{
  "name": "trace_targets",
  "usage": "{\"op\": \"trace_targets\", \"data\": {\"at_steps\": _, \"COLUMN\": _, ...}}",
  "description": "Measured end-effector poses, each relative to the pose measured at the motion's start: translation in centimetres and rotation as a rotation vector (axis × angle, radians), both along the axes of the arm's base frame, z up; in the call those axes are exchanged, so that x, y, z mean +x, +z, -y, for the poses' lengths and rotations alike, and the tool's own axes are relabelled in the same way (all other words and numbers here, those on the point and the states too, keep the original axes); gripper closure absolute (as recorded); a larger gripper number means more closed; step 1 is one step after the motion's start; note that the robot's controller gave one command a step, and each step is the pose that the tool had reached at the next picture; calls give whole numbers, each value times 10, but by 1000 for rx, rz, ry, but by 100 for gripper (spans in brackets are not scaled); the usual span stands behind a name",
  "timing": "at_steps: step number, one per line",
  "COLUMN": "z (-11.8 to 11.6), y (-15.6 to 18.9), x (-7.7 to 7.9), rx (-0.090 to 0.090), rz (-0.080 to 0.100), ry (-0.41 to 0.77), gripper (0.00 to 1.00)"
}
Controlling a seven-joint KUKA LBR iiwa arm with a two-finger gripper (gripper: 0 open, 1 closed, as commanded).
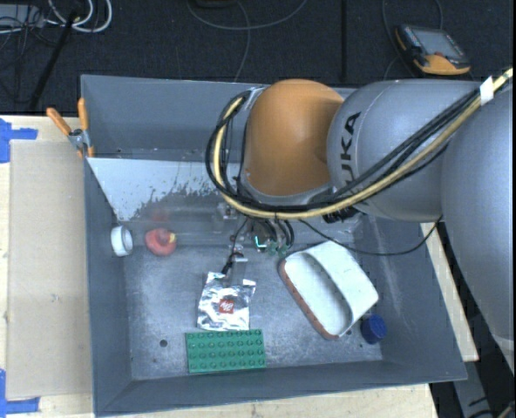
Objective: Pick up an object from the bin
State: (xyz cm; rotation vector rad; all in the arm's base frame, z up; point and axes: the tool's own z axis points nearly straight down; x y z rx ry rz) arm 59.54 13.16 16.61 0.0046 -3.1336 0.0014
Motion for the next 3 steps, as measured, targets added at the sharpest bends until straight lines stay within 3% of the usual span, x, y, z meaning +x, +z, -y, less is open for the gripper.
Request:
{"op": "trace_targets", "data": {"at_steps": 1, "z": 30, "y": -101, "x": -44, "rx": -1, "rz": -1, "ry": -1, "gripper": 0}}
{"op": "trace_targets", "data": {"at_steps": 2, "z": 30, "y": -96, "x": -41, "rx": 2, "rz": 9, "ry": -4, "gripper": 100}}
{"op": "trace_targets", "data": {"at_steps": 3, "z": 25, "y": 41, "x": -28, "rx": 3, "rz": 18, "ry": 30, "gripper": 100}}
